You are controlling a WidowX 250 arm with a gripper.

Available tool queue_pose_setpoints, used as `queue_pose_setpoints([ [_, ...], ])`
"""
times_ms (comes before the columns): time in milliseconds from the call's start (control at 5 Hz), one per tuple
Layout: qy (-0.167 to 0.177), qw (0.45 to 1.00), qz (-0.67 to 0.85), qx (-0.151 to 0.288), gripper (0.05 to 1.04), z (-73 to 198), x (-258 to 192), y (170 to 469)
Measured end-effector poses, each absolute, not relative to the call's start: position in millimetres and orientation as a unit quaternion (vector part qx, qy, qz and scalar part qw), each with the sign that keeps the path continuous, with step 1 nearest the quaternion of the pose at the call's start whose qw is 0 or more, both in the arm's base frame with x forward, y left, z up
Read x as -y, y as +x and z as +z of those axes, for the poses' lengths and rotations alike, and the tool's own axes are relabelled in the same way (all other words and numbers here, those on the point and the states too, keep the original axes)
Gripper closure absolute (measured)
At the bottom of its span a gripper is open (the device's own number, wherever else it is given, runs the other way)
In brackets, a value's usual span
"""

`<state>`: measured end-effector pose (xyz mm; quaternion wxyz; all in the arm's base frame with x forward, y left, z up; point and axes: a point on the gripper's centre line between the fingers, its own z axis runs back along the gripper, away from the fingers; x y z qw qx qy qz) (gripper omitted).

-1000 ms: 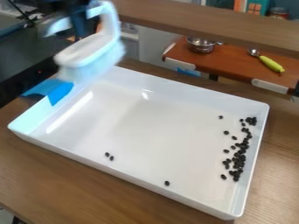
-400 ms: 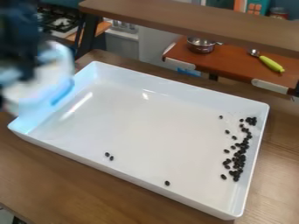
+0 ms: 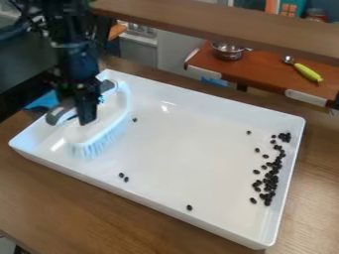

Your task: Sweep into pile

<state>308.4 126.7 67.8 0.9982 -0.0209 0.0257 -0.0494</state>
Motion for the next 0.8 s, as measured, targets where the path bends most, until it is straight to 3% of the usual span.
queue_pose_setpoints([
  [400,-0.005,0.998,-0.056,-0.019,0.597,68.9,-29.6,312.5],
  [800,-0.013,0.998,-0.05,-0.039,0.597,67.5,18.9,302.7],
])
